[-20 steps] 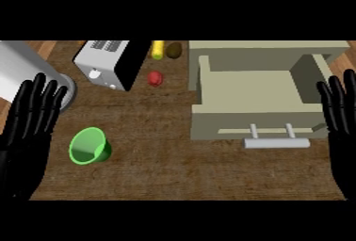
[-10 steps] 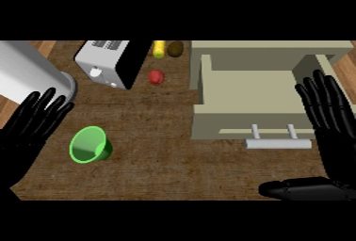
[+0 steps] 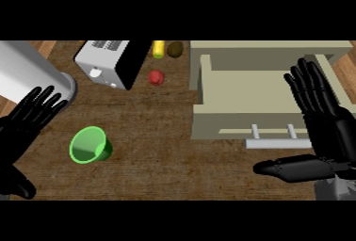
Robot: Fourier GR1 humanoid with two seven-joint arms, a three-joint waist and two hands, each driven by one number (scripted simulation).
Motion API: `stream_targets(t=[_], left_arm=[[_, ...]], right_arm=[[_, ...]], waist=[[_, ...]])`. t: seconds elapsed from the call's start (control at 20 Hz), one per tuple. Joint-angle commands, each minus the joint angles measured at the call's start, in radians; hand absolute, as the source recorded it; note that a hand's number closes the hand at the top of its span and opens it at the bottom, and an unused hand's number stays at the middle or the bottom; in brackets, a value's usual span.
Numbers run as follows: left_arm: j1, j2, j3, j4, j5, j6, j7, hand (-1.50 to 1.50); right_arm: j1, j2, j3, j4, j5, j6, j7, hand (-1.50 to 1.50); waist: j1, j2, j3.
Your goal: Pick up the cup, place it into the drawer and close the drawer
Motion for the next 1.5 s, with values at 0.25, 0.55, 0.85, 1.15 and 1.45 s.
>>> stream_targets(t=[0.25,0.55,0.85,1.15,1.45], left_arm=[[-0.134,-0.03,0.023,0.385,-0.304,-0.042,-0.244,-1.5],[-0.148,-0.025,-0.001,0.599,-0.5,-0.019,-0.483,-1.5],[-0.253,0.005,-0.04,0.892,-0.623,0.021,-0.685,-1.5],[-0.275,-0.009,-0.068,1.007,-0.672,0.097,-0.823,-1.5],[-0.342,-0.014,-0.079,1.11,-0.692,0.12,-0.891,-1.5]], right_arm=[[-0.104,0.021,0.006,0.041,0.032,-0.019,0.028,-1.5],[-0.079,-0.019,-0.066,0.031,-0.022,0.034,0.012,-1.5],[-0.153,-0.047,-0.098,0.083,-0.05,0.051,0.045,-1.5],[-0.093,-0.006,-0.052,-0.046,-0.03,0.009,0.102,-1.5],[-0.141,-0.028,-0.08,0.083,-0.043,0.053,0.029,-1.5]], waist=[[-0.003,0.0,-0.001],[-0.003,-0.001,0.0],[-0.015,0.004,-0.002],[-0.032,0.004,-0.004],[-0.03,0.012,-0.005]])
